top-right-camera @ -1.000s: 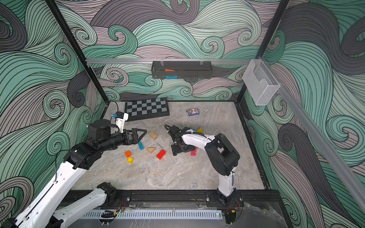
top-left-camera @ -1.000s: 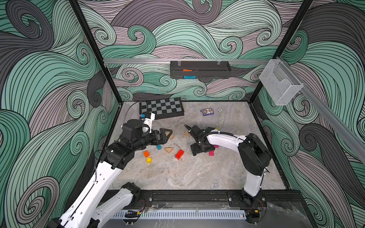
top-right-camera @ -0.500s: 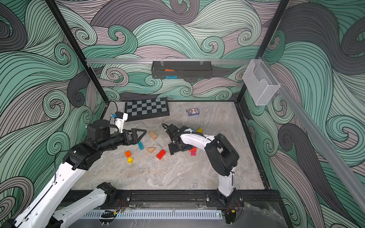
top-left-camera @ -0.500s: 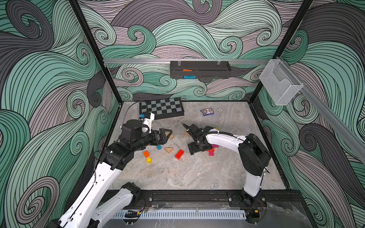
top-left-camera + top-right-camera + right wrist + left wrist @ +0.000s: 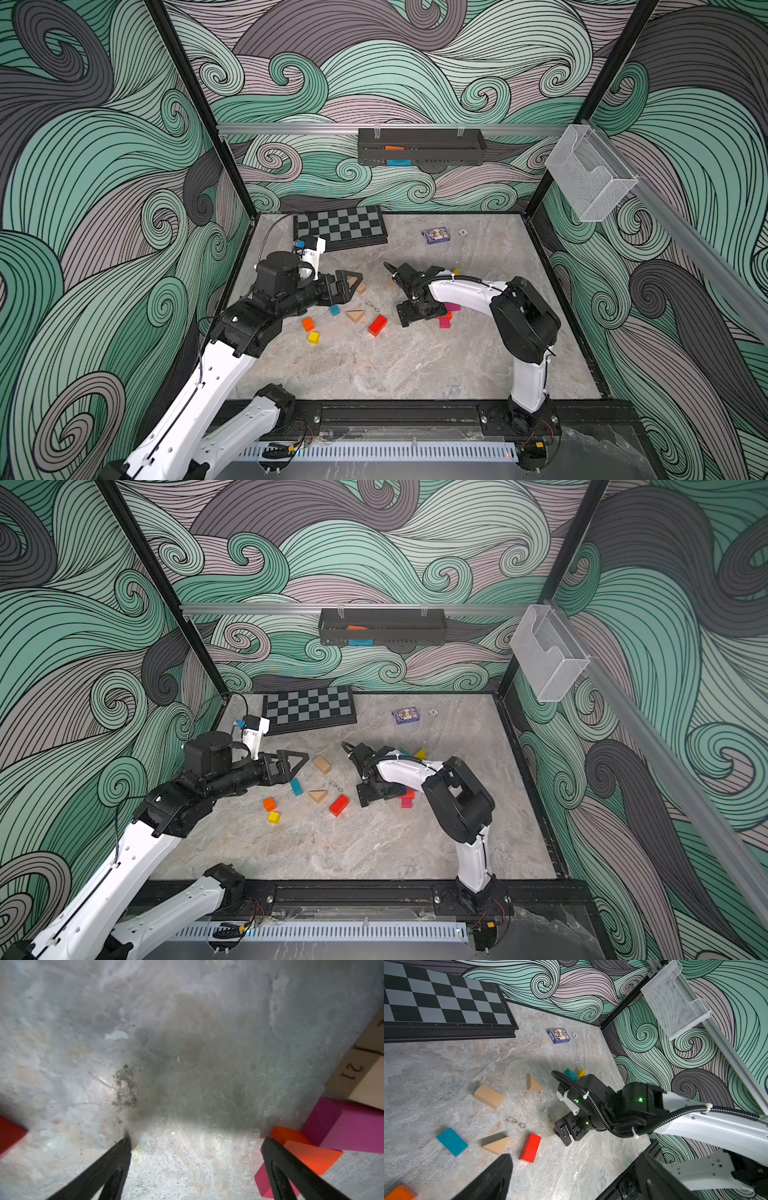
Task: Assemble a carrot with building blocks
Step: Adjust the building block at the center of the board.
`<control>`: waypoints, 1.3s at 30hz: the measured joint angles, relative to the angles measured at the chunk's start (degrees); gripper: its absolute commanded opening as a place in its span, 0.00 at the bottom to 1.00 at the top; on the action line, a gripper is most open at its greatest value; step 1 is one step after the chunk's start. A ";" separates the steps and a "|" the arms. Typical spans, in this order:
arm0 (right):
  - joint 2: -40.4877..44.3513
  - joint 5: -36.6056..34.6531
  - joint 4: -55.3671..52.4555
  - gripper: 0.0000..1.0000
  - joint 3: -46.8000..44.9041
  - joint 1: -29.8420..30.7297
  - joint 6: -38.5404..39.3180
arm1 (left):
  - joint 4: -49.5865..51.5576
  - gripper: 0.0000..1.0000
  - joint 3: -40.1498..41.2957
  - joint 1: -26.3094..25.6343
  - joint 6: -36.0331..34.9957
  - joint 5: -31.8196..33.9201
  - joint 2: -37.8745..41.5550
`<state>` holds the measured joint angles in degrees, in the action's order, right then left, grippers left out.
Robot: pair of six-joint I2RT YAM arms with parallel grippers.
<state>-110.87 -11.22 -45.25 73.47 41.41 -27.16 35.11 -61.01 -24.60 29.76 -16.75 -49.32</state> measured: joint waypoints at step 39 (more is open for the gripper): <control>5.16 0.50 -0.81 0.99 -2.91 -1.51 1.49 | -0.48 0.95 0.42 0.22 0.48 -0.28 -1.07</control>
<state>-105.71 -10.72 -46.06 70.57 39.90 -25.67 34.63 -60.60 -24.38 30.24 -17.04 -50.39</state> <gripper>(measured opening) 0.986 0.946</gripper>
